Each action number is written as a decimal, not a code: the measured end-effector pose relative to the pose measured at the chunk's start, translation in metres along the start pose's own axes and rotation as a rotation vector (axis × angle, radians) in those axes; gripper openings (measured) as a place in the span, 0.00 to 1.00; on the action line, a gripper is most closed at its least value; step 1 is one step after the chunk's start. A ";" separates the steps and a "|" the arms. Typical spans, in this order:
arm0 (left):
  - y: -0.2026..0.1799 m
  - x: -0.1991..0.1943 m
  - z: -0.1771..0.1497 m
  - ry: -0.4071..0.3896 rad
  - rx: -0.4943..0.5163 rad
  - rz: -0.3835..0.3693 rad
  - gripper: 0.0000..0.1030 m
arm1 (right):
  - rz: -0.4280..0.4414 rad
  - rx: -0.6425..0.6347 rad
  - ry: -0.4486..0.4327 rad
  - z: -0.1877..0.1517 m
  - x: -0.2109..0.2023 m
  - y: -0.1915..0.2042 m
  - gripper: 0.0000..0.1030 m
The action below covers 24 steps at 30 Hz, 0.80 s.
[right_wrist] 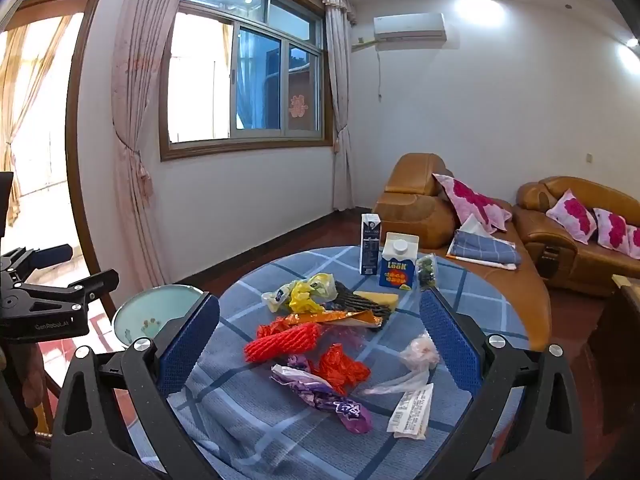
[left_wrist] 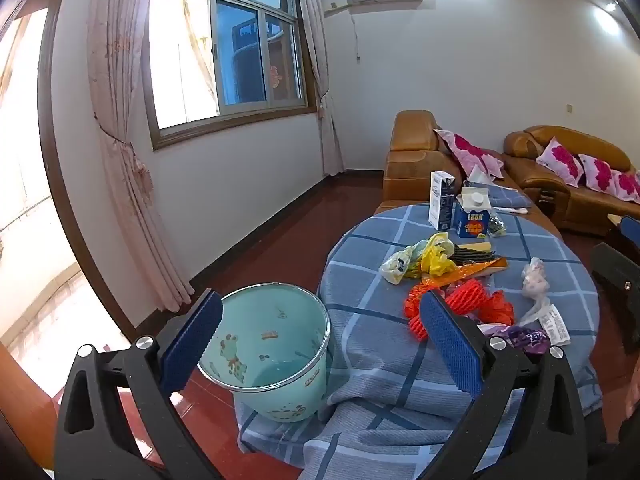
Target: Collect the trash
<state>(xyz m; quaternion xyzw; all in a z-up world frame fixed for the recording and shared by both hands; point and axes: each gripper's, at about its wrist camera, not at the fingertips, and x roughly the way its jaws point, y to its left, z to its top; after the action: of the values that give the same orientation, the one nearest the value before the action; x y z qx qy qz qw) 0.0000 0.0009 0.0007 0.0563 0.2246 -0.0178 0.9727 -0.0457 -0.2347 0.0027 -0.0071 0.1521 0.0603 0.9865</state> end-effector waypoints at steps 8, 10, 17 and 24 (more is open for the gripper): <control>0.004 0.003 -0.001 -0.006 0.003 0.010 0.94 | 0.007 -0.003 0.002 -0.001 0.000 0.002 0.95; 0.006 0.003 0.000 -0.008 0.001 0.012 0.94 | 0.006 0.008 0.004 0.001 0.000 -0.003 0.95; 0.004 0.002 -0.001 -0.011 -0.004 0.026 0.94 | 0.009 0.012 0.007 -0.002 -0.001 -0.001 0.95; 0.004 0.002 -0.002 -0.012 -0.002 0.029 0.94 | 0.009 0.007 0.013 -0.005 0.002 0.004 0.96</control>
<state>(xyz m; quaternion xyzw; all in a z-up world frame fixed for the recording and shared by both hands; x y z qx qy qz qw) 0.0017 0.0047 -0.0015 0.0585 0.2181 -0.0040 0.9742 -0.0458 -0.2306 -0.0025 -0.0031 0.1589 0.0639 0.9852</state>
